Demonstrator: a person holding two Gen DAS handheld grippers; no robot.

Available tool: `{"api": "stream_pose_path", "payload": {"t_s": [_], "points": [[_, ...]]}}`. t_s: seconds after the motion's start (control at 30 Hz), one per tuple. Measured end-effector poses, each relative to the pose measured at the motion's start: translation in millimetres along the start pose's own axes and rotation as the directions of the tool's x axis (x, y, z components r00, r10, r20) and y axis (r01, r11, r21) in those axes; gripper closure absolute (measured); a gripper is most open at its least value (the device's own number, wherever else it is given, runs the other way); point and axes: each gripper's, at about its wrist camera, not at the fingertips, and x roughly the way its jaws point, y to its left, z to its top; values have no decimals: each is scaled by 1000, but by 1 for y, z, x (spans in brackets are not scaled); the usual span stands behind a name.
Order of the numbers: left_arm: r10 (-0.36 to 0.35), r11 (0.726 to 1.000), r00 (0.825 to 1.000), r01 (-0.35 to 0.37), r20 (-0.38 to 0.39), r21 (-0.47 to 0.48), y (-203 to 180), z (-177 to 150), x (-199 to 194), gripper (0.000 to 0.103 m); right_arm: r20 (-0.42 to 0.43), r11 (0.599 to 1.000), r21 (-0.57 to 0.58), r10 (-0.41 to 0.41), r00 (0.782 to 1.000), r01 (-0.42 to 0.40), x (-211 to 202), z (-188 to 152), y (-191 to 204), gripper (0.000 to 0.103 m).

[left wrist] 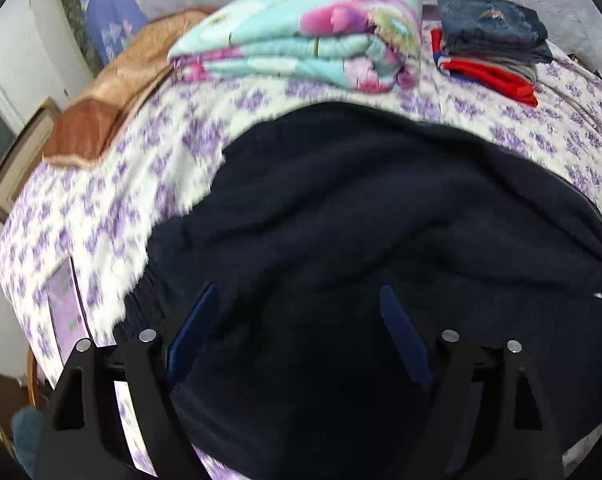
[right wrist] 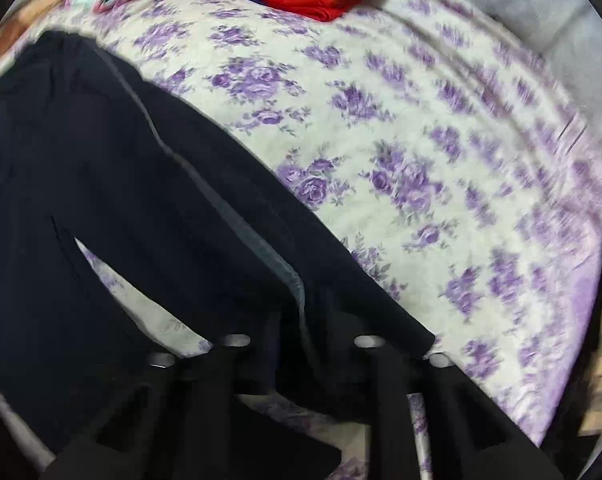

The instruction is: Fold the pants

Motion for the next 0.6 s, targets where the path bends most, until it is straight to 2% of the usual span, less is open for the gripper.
{"api": "stream_pose_path", "payload": {"t_s": [0.07, 0.17, 0.2, 0.23, 0.27, 0.3, 0.33, 0.37, 0.4, 0.43, 0.5, 0.53, 0.6], "points": [[12, 1000, 1000, -12, -25, -1, 1, -9, 0, 23, 41, 999, -5, 36, 998, -36, -15, 8, -11, 91], [37, 999, 999, -38, -28, -22, 7, -14, -5, 23, 122, 984, 132, 101, 987, -117, -29, 41, -60, 86], [53, 998, 998, -54, -23, -32, 9, -14, -6, 23, 135, 972, 194, 109, 985, -134, -23, 51, -76, 59], [66, 997, 998, -67, -16, -32, 10, -12, -8, 23, 133, 966, 239, 66, 989, -97, -15, 59, -88, 26], [79, 997, 997, -79, -6, -25, 9, -9, -9, 23, 104, 955, 289, -102, 989, 68, -1, 68, -101, 22], [98, 995, 995, -98, 11, -5, 7, -7, -11, 23, 71, 934, 309, -212, 975, 180, 7, 75, -107, 23], [117, 993, 993, -117, 16, 11, 5, -3, -12, 23, 28, 899, 356, -284, 959, 256, 14, 78, -116, 28], [133, 991, 991, -133, 19, 23, 4, -1, -13, 23, 39, 876, 431, -258, 965, 217, 11, 75, -125, 29], [138, 990, 990, -138, 28, 23, 4, 2, -16, 23, 97, 874, 471, -184, 978, 118, 3, 68, -128, 29], [134, 991, 990, -135, 36, 15, 5, 4, -19, 23, 115, 885, 458, -154, 981, 85, -1, 63, -125, 29], [122, 993, 991, -122, 47, -9, 7, 5, -23, 23, 94, 919, 375, -165, 982, 119, -6, 50, -110, 28], [116, 993, 992, -115, 39, -18, 8, 4, -22, 23, 75, 939, 328, -132, 988, 100, -4, 37, -99, 28], [103, 994, 994, -103, 20, -31, 9, 3, -18, 23, 43, 952, 306, -42, 998, 27, 2, 14, -89, 28]]}}
